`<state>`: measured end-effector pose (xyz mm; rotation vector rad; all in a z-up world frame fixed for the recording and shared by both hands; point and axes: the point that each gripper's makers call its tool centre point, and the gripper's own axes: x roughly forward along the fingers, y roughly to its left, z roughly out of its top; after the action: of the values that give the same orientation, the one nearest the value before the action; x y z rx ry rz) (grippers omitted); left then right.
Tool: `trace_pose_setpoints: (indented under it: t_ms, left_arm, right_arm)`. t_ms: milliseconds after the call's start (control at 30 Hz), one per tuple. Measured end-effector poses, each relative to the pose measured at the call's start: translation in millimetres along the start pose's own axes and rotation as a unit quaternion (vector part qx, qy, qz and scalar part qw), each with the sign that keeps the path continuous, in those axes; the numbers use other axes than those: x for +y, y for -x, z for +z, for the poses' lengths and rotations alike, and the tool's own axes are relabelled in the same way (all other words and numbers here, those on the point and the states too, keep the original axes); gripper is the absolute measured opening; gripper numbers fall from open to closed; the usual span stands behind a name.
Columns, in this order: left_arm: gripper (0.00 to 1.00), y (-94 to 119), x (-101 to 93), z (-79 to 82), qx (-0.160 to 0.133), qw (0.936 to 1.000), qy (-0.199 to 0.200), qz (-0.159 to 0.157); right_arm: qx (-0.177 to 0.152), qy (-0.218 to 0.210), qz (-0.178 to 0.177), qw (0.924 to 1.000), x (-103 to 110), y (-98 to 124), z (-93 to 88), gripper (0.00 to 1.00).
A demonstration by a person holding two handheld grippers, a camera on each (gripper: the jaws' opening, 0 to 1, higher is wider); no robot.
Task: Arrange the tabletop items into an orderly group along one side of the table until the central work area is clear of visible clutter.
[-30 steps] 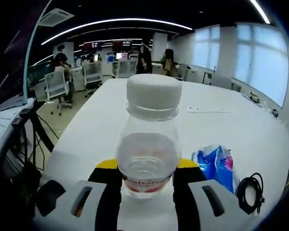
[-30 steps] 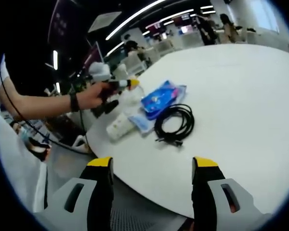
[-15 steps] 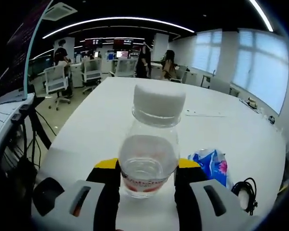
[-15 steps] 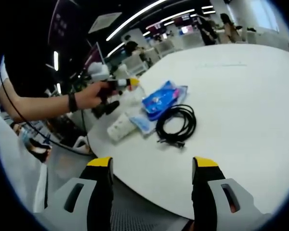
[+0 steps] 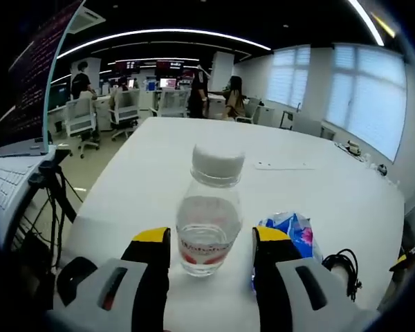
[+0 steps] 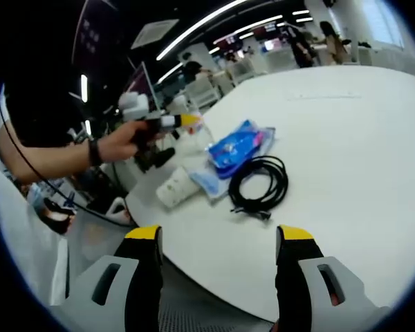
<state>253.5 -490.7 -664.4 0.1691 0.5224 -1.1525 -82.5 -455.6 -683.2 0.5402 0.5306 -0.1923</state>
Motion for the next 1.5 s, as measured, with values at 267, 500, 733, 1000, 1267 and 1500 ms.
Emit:
trace_pose_setpoints:
  t_ms: [267,500,733,1000,1267,1500]
  left_arm:
    - [0.47,26,-3.2,-2.7,-0.003,1.0,-0.006,-0.006]
    - [0.47,54,-6.8,-14.0,0.001,0.9999,-0.01,-0.013]
    - [0.46,78,-11.3,-31.1,0.013,0.9996,-0.013,-0.023]
    - [0.46,97,-18.6,-47.0,0.025,0.9989,-0.018,-0.035]
    - [0.46,112,-30.3,-67.1,0.043,0.9973,-0.023,-0.055]
    - [0.46,116,-36.3,-81.4,0.055,0.9962,-0.023,-0.064]
  right_arm:
    - [-0.001,0.005,0.006,1.0,3,-3,0.6,0.65]
    - [-0.002,0.009,0.012,0.9999,5,-7,2.0,0.65]
    - [-0.003,0.015,0.019,0.9997,7,-10,3.4,0.65]
    - [0.0,0.019,0.027,0.9994,11,-14,2.2,0.65]
    - [0.0,0.02,0.03,0.9994,13,-16,1.0,0.65]
    - [0.002,0.017,0.029,0.9994,11,-15,-1.5,0.65]
